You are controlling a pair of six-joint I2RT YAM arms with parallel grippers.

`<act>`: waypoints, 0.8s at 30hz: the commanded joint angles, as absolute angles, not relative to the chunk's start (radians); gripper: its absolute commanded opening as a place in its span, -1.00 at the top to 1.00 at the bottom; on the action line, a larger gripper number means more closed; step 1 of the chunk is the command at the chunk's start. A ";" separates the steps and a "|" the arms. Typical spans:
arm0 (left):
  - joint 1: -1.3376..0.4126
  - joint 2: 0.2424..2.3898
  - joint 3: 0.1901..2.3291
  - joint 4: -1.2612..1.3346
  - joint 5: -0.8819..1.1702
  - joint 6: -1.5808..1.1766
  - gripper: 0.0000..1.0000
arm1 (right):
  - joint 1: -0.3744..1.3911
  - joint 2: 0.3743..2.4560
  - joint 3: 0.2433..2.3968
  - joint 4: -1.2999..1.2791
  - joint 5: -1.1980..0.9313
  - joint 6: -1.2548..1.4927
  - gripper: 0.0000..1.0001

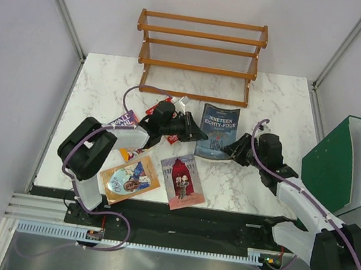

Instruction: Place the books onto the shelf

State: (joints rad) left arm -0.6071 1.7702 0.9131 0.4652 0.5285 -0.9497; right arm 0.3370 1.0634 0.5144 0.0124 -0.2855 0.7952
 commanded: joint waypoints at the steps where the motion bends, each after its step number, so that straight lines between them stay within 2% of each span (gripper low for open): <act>1: -0.632 1.712 0.956 0.627 0.597 -0.988 0.96 | 0.351 0.967 0.496 -0.095 -0.123 0.946 -0.25; 3: -0.632 1.701 0.963 0.614 0.578 -0.991 0.96 | 0.351 0.858 0.411 -0.084 -0.092 1.062 -0.66; 4: -0.632 1.698 0.979 0.606 0.572 -0.991 0.96 | 0.351 0.810 0.382 -0.075 -0.084 1.101 -0.96; 8: -0.632 1.700 1.020 0.581 0.561 -0.994 0.96 | 0.353 0.497 0.230 -0.026 -0.054 1.256 -0.96; 13: -0.632 1.720 1.090 0.581 0.554 -1.034 0.96 | 0.351 0.301 0.143 -0.037 -0.055 1.391 -0.96; 20: -0.632 1.805 1.275 0.496 0.635 -1.058 0.96 | 0.367 0.394 0.084 0.178 -0.161 1.436 -0.96; 24: -0.632 1.825 1.319 0.466 0.666 -1.060 0.96 | 0.419 0.472 0.074 0.339 -0.127 1.437 -0.96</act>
State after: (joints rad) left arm -0.6315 1.8225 1.2362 0.4187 0.5873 -1.0225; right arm 0.3748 0.4206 0.0807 0.1192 -0.1280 1.4036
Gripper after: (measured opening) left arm 0.233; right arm 0.982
